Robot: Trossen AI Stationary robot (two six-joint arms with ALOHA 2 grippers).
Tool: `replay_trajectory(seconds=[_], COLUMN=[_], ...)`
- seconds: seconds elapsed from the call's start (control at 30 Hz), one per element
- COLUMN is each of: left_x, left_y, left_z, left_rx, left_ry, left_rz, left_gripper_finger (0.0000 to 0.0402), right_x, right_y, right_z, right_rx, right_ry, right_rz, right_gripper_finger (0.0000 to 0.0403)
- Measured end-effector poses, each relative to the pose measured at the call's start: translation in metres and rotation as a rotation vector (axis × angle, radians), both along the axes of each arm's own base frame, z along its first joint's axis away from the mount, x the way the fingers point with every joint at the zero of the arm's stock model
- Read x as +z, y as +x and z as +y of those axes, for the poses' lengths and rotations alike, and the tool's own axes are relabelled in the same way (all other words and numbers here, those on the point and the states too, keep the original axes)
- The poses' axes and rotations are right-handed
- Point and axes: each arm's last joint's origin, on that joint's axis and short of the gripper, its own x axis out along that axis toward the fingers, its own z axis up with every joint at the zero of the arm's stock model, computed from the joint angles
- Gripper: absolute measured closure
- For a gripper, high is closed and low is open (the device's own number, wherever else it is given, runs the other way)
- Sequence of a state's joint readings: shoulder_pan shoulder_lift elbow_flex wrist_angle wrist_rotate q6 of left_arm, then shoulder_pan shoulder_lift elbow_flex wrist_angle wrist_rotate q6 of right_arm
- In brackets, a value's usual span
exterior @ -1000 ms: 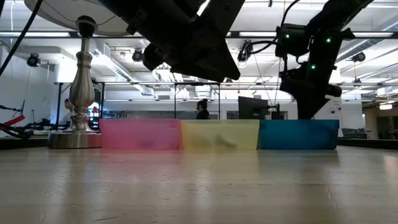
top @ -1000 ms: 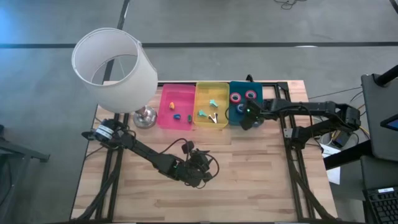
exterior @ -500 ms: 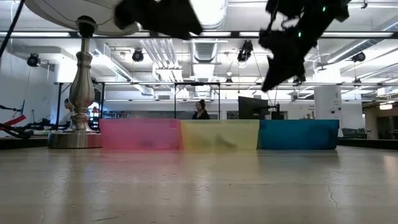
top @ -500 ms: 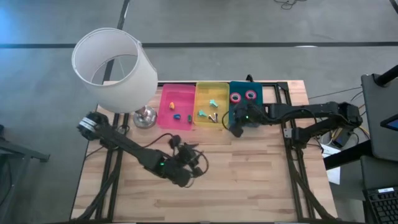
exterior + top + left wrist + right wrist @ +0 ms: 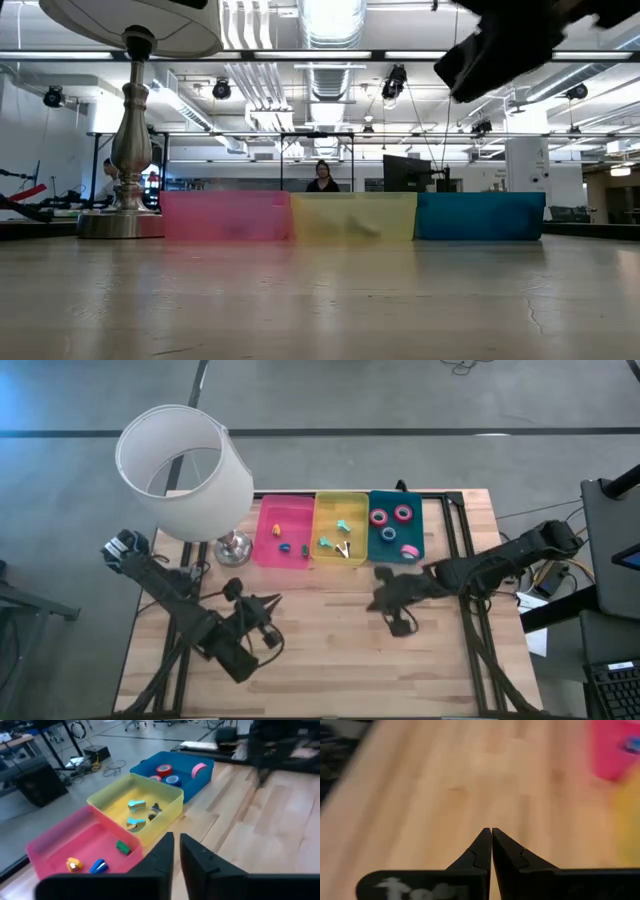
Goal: Pick and place Stapler, Stapler remover, tape
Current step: Return to Home Position
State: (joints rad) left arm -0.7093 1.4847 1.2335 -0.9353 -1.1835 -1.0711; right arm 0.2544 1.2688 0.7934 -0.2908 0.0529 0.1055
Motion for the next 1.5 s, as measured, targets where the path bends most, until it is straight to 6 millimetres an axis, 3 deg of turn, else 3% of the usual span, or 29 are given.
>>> replay_trajectory(seconds=[0.2,0.47,0.7,0.83,1.0,1.2,1.4,1.5], left_x=[-0.010,-0.050,-0.086,-0.102,-0.116,-0.125,-0.138,-0.135], left_y=[-0.016,-0.054,-0.080,-0.084,-0.088,-0.100,-0.118,-0.119], left_z=[-0.002,0.011,0.016,0.015,0.018,0.031,0.054,0.057], left_rx=[-0.030,-0.015,-0.109,-0.222,-0.413,-0.597,-0.709,-0.728], left_ry=[0.017,-0.085,-0.205,-0.302,-0.302,-0.234,-0.279,-0.303], left_rz=[0.015,-0.053,-0.127,-0.155,-0.214,-0.343,-0.452,-0.489], left_gripper_finger=[0.0396,0.0398,0.0399,0.0400,0.0400,0.0400,0.0401,0.0401], right_x=[0.008,0.010,-0.008,-0.020,-0.027,-0.034,-0.040,-0.042], right_y=[-0.010,-0.043,-0.083,-0.107,-0.130,-0.148,-0.157,-0.159], right_z=[0.020,0.032,0.018,0.004,-0.008,-0.018,-0.023,-0.025], right_rx=[0.095,0.049,0.060,0.036,0.025,0.042,0.042,-0.016], right_ry=[0.071,0.022,0.099,0.132,0.198,0.204,0.189,0.184], right_rz=[-0.053,-0.202,-0.376,-0.462,-0.578,-0.708,-0.767,-0.771], right_gripper_finger=[0.0394,0.0394,0.0394,0.0394,0.0394,0.0394,0.0394,0.0394])
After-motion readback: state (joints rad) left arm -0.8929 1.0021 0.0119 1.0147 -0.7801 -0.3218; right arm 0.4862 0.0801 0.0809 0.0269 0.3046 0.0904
